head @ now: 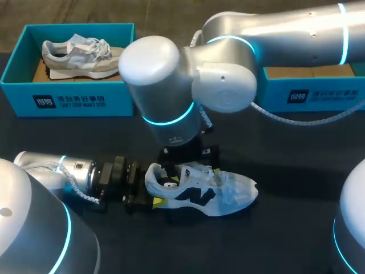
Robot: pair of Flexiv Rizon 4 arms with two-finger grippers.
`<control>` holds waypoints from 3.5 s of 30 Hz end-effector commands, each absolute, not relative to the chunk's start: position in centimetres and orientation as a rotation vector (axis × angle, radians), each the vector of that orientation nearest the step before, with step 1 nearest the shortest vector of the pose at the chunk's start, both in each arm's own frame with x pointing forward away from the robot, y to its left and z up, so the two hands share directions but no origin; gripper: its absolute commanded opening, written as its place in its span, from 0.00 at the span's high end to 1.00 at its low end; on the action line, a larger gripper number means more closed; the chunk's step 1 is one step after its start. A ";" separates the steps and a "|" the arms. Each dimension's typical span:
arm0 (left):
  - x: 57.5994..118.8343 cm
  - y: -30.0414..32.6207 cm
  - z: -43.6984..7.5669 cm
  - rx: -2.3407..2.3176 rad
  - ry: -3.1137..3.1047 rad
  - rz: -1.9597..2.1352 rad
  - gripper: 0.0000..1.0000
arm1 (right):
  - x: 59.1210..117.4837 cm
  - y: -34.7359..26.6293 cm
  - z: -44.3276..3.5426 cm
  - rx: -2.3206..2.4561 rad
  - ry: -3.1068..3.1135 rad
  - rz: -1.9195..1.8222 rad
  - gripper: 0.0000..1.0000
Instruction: Take the shoe out of the shoebox, open the shoe tongue, remove and reinsert the insole, then place the shoe into the shoebox
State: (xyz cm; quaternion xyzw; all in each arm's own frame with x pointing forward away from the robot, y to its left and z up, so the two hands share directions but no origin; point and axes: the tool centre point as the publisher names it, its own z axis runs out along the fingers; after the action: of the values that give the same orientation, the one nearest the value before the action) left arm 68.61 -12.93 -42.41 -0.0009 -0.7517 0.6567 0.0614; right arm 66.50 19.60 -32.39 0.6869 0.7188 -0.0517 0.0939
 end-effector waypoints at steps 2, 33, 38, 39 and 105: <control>68.5 -12.7 -42.7 0.000 -2.276 1.988 1.00 | 66.1 19.1 -32.7 2.401 1.692 0.000 0.00; 68.5 -12.7 -42.7 0.000 -2.276 1.988 1.00 | 67.7 20.4 -35.1 2.464 1.663 -0.111 0.00; 68.5 -12.7 -42.7 0.000 -2.276 1.988 1.00 | 67.6 20.1 -35.3 2.409 1.734 -0.174 0.00; 68.5 -12.7 -42.7 0.000 -2.276 1.988 1.00 | 67.5 20.0 -35.3 2.407 1.736 -0.175 0.00; 68.5 -12.7 -42.7 0.000 -2.276 1.988 1.00 | 64.9 16.5 -32.5 2.647 1.735 -0.113 1.00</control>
State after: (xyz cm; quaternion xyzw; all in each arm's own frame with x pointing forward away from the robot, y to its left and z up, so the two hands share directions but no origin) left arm 68.61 -12.93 -42.42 -0.0009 -0.7517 0.6567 0.0614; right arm 65.67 17.48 -32.63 0.7611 0.6459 -0.0593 -0.0089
